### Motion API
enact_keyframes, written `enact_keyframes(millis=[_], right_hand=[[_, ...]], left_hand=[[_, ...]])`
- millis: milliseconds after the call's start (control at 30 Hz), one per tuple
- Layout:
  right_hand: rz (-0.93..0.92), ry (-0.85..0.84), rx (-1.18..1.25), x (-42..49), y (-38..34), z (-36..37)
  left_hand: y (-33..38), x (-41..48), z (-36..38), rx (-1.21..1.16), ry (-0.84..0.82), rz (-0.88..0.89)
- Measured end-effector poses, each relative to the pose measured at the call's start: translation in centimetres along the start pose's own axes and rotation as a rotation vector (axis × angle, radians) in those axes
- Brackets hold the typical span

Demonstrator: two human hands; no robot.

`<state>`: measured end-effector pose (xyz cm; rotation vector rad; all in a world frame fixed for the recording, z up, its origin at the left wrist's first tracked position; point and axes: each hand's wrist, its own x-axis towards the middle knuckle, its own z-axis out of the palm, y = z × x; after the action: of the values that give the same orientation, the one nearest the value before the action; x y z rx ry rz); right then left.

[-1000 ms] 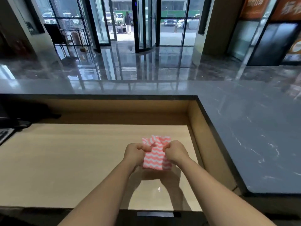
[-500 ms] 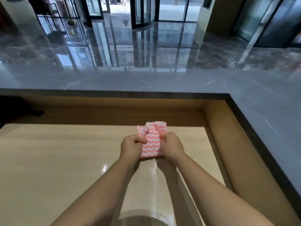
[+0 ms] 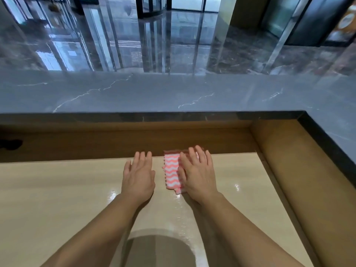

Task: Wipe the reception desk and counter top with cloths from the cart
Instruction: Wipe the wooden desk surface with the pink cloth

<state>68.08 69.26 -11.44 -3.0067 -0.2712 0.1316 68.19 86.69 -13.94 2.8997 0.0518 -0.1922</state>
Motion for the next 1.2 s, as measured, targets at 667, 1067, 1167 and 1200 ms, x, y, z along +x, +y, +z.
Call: enact_keyframes(millis=[667,1067,1167,1200], right_hand=[[0.157,-0.333,-0.093,8.5,12.3,2.1],[0.292,-0.197,-0.164,7.3,3.2,2.4],[0.036,-0.061,-0.053,5.9,-3.6,4.4],[-0.029,-0.041,-0.016,5.4,-4.8,4.9]], left_hand=[[-0.3,0.8,0.3,0.289,-0.187,0.008],[-0.2,1.6,0.2,0.206,-0.273,-0.006],[-0.5,1.8,0.0,0.194,-0.289,0.005],[-0.5,1.8,-0.1,0.186,-0.293,0.006]])
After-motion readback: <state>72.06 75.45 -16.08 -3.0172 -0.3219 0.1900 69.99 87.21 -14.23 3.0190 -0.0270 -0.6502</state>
